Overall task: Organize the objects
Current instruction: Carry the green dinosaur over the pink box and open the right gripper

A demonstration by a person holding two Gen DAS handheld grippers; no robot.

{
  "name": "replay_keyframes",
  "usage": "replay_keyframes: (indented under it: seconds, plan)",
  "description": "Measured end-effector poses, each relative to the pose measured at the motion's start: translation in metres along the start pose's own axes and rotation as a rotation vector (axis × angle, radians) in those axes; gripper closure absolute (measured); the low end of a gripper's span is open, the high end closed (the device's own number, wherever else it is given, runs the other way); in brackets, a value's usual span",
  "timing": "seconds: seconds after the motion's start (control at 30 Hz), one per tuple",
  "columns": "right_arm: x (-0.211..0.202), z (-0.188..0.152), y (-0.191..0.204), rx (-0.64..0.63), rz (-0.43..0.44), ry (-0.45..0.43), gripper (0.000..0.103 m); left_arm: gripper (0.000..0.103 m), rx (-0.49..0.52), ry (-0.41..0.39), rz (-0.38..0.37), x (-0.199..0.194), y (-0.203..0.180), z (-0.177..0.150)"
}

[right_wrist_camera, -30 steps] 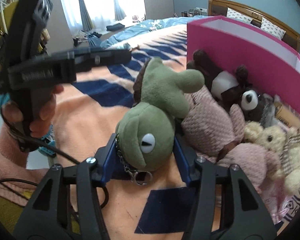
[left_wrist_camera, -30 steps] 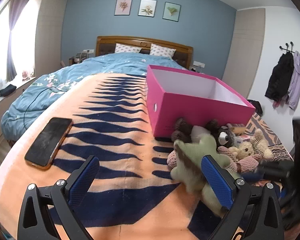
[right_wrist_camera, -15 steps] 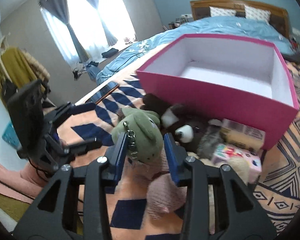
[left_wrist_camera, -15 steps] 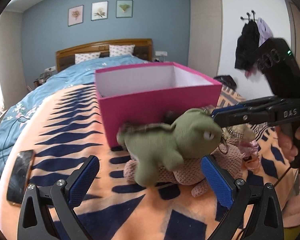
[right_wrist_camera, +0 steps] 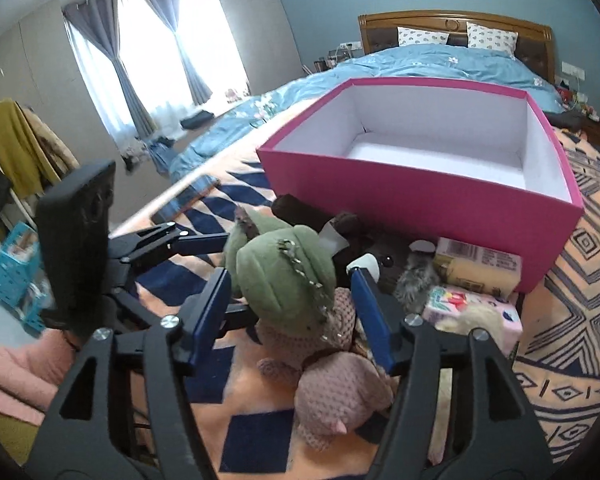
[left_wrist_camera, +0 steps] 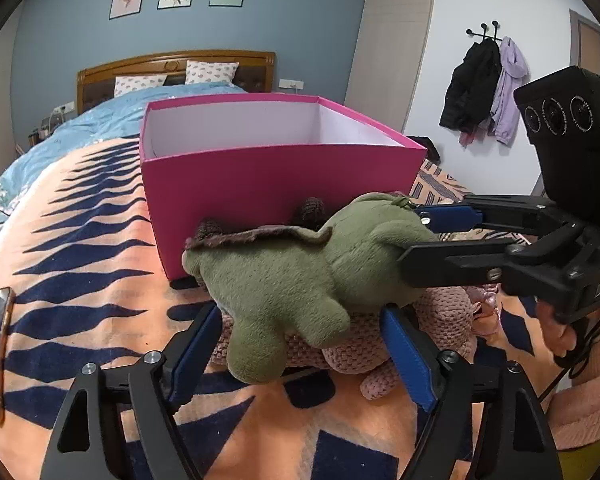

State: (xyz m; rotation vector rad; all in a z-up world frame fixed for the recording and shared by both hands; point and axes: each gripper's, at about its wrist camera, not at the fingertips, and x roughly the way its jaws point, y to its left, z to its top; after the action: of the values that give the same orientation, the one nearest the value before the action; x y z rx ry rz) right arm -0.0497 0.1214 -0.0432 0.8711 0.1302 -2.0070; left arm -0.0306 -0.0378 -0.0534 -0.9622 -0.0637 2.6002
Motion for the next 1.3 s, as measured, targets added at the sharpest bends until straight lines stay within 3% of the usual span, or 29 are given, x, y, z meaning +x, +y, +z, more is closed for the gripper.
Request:
replay_keyframes:
  seconds: [0.07,0.13,0.33,0.63,0.87,0.9,1.3]
  plan:
    - [0.006,0.000,0.001,-0.003,0.001,0.008,0.045,0.031,-0.010,0.004,-0.021,0.000,0.001,0.000]
    - [0.006,0.001,-0.002,-0.001,0.003,0.006,0.051,0.032,-0.014,0.000,-0.030,-0.003,0.000,0.002]
    - [-0.012,0.006,-0.007,-0.011,0.035,-0.030,0.051,0.033,0.033,-0.044,-0.030,-0.021,-0.013,0.013]
    - [-0.043,0.035,-0.007,-0.075,0.067,-0.116,0.051,0.033,0.077,-0.131,-0.010,-0.045,-0.019,0.056]
    - [-0.049,0.073,-0.016,-0.123,0.090,-0.163,0.051,0.033,0.092,-0.172,0.038,-0.047,-0.011,0.094]
    - [-0.048,0.080,-0.019,-0.122,0.096,-0.165,0.051,0.033,0.059,-0.180,0.080,-0.046,-0.009,0.099]
    - [-0.006,0.125,-0.055,-0.124,0.109,-0.098,0.051,0.033,-0.021,-0.102,0.092,0.004,0.032,0.134]
